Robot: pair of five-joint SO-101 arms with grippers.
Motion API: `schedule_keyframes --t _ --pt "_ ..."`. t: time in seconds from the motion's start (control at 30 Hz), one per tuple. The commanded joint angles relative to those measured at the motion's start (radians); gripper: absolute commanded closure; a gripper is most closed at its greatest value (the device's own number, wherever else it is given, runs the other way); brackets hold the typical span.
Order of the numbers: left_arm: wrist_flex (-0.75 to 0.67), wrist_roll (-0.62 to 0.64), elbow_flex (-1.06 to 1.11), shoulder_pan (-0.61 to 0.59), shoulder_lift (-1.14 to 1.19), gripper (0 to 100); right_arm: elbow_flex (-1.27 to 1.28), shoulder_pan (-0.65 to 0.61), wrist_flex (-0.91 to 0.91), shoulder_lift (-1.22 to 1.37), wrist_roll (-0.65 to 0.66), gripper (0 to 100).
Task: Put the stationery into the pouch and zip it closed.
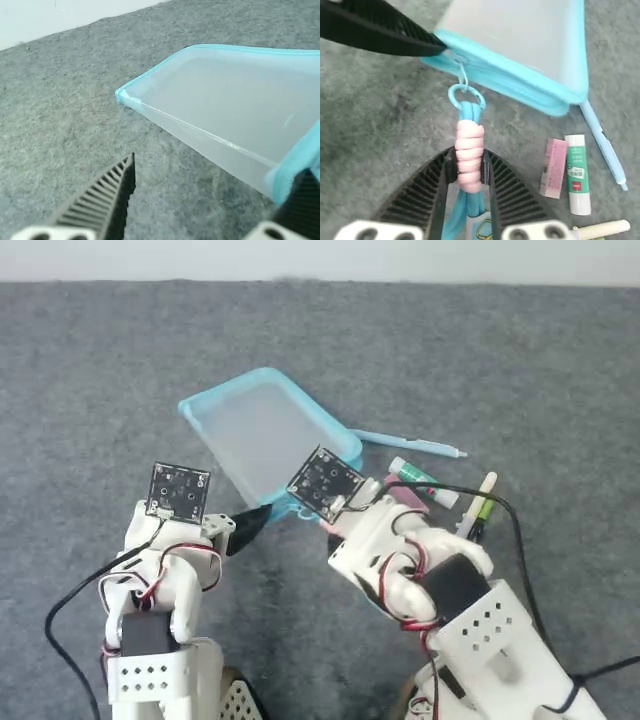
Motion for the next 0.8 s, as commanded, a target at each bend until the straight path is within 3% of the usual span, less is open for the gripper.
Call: schedule_keyframes --t 0.0,0.43,0.63,0.77 --pt "-0.037 -0.008 -0.021 -0.066 0.023 56 -0.02 0.059 0.013 -0.035 0.017 99.3" --pt "-0.029 -0.008 -0.021 -0.057 0.023 56 -0.02 0.143 0.007 -0.033 0.035 99.3" --pt "0.101 -0.009 -0.081 0.135 0.015 56 -0.041 0.033 0.007 -0.033 -0.012 99.3" --pt "0.166 -0.009 -0.102 0.209 -0.037 56 -0.064 0.024 0.024 -0.033 -0.046 99.3"
